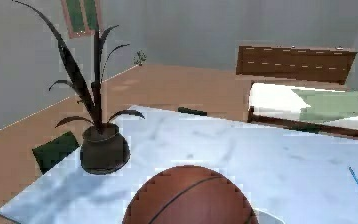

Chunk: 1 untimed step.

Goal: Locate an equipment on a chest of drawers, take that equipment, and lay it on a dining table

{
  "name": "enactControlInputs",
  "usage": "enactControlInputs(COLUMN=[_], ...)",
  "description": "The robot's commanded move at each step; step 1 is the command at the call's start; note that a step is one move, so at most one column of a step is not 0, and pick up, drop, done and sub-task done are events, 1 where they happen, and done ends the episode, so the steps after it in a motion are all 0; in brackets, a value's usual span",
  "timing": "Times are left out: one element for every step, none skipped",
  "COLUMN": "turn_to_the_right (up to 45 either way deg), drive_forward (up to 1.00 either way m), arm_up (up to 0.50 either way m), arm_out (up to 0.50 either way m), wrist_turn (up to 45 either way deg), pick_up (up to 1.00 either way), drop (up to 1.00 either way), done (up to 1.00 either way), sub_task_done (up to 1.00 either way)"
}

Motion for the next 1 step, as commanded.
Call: enactControlInputs(turn_to_the_right=[-45.0], drive_forward=[0.0], arm_up=[0.0], arm_out=[0.0], wrist_turn=[0.0], pick_up=[0.0], drop=[0.0], done=[0.0], sub_task_done=[0.0])
